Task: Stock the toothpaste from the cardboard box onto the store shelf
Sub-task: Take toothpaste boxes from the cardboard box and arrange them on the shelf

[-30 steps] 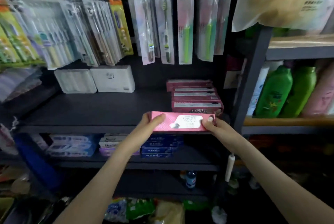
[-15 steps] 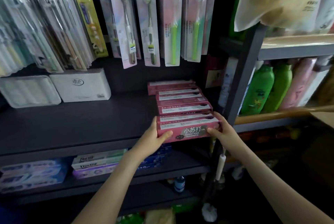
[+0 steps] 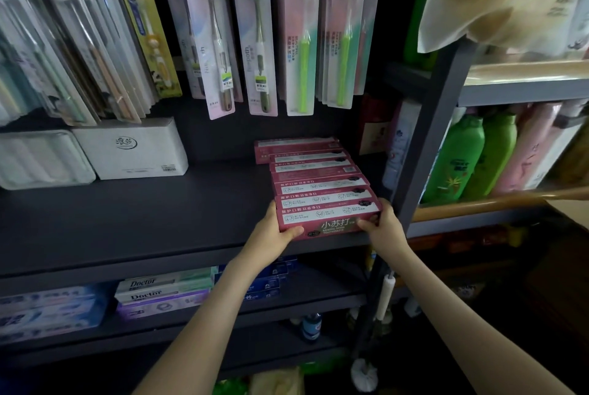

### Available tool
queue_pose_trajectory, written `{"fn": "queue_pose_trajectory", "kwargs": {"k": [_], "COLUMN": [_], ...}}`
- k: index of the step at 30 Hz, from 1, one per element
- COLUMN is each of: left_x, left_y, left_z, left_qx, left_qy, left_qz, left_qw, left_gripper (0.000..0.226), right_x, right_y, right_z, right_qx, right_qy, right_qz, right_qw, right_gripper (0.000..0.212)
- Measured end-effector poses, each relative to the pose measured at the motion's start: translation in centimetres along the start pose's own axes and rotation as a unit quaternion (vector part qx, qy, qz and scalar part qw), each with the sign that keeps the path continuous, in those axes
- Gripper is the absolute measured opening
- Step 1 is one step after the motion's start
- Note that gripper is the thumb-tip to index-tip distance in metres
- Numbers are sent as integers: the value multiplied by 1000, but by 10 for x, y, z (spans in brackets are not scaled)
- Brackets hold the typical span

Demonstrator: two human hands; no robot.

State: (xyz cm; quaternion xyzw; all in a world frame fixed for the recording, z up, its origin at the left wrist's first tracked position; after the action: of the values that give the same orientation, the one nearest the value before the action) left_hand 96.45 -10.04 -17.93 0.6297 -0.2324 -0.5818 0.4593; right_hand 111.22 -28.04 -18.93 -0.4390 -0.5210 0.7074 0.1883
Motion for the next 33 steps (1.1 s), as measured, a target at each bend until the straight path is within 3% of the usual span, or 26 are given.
{"fn": "queue_pose_trajectory", "kwargs": {"k": [7, 15, 23, 33], "left_x": [-3, -3, -32, -58], "left_y": [-6, -1, 23, 29], "left_z": [-8, 1, 25, -24], "left_qx": [-19, -15, 12, 13], "left_qy": [40, 79, 135, 123], "left_qz": [-6, -5, -28, 13], "left_qw": [999, 997, 990, 992], "left_gripper": [60, 57, 58, 56], "right_x": [1, -3, -12, -16], "right_y": [-6, 1, -29, -61], "right_z": [-6, 1, 10, -41], "right_qx": [1, 4, -50, -61], "right_qy": [-4, -1, 17, 11], "right_qz": [12, -14, -14, -29], "right_qw": [1000, 1000, 998, 998], "right_gripper": [52, 60, 55, 55]}}
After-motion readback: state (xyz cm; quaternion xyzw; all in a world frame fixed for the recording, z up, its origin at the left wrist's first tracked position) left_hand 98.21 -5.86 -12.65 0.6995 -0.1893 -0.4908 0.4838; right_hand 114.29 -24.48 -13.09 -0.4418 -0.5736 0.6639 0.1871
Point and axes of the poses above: each hand's wrist, its own z-axis away from the middle knuckle, its own x-axis out of the palm, y = z × x, the point moved 10 cm from there along -z, towards the middle knuckle, and after that the axes turned 11 degrees about -y, right-handed, at the moved point
